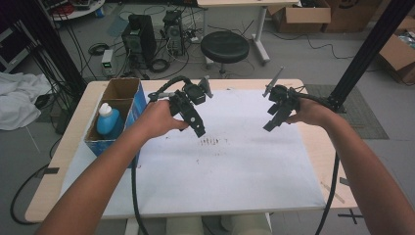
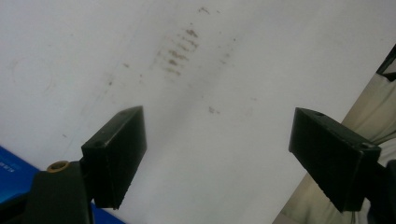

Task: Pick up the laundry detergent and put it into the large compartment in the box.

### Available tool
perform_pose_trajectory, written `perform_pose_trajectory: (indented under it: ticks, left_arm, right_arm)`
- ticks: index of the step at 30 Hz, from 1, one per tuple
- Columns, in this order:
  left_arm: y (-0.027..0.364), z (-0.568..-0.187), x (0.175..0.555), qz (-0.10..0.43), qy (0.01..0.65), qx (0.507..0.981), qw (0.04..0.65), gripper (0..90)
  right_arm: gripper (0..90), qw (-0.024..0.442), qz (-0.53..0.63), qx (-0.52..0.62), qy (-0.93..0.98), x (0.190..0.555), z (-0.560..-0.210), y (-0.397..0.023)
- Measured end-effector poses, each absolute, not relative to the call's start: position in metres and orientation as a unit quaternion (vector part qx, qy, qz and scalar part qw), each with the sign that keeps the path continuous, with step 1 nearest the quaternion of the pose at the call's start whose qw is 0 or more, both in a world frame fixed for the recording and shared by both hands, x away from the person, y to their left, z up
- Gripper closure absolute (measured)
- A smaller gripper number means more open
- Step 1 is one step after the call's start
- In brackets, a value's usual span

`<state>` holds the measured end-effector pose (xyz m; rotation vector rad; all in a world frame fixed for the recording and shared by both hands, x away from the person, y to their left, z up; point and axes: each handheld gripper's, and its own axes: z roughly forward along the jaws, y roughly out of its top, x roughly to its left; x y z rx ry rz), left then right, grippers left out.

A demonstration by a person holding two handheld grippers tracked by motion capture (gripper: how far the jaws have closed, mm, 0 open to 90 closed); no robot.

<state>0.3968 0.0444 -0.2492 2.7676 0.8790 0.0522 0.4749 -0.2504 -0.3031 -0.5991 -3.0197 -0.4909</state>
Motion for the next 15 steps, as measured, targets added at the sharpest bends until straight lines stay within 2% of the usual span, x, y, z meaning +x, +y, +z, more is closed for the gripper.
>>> perform_pose_trajectory:
  ticks: [15]
  left_arm:
    - [0.0418, -0.2517, 0.3950, 0.017, 0.293, 0.949, 0.113, 20.1]
  right_arm:
    - [17.0, 0.013, -0.154, -0.192, -0.969, 0.4740, -0.3036, -0.2482]
